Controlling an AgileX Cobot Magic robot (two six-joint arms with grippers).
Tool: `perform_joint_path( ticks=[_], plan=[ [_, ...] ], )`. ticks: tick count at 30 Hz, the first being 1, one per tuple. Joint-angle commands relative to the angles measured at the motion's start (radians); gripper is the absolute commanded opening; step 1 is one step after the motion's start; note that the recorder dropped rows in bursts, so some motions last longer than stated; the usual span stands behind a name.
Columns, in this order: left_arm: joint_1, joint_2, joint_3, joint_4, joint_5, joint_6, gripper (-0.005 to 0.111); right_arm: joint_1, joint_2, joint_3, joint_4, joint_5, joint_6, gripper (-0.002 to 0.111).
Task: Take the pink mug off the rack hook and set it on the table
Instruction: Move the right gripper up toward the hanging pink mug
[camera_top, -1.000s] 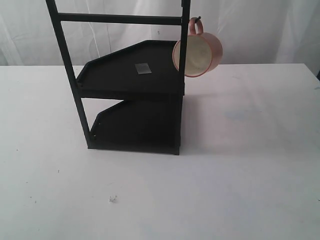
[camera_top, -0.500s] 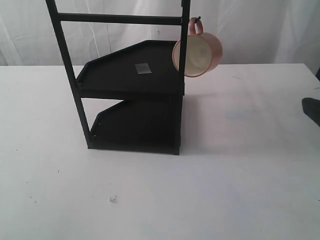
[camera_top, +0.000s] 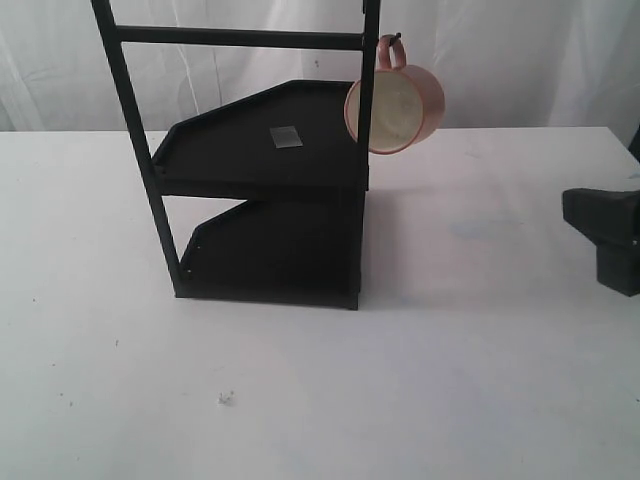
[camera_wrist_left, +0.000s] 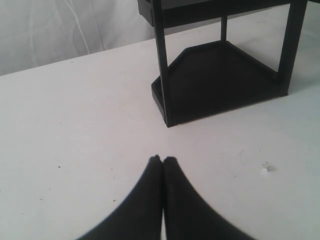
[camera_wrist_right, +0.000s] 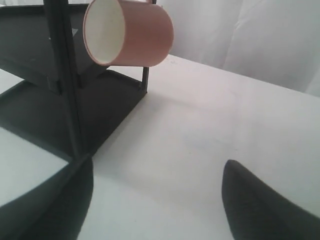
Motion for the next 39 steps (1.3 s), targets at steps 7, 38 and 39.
perform_joint_path(
  ticks=[7, 38, 39],
  plan=[
    [0.003, -0.005, 0.004, -0.001, 0.005, -0.005, 0.000, 0.085, 0.031, -0.050, -0.323, -0.038, 0.100, 0.067],
    [0.003, -0.005, 0.004, -0.001, 0.005, -0.005, 0.000, 0.403, 0.287, -0.074, -1.361, -0.098, 1.365, 0.067],
    [0.003, -0.005, 0.004, -0.001, 0.005, -0.005, 0.000, 0.403, 0.306, -0.085, -1.379, -0.098, 1.373, 0.067]
  ],
)
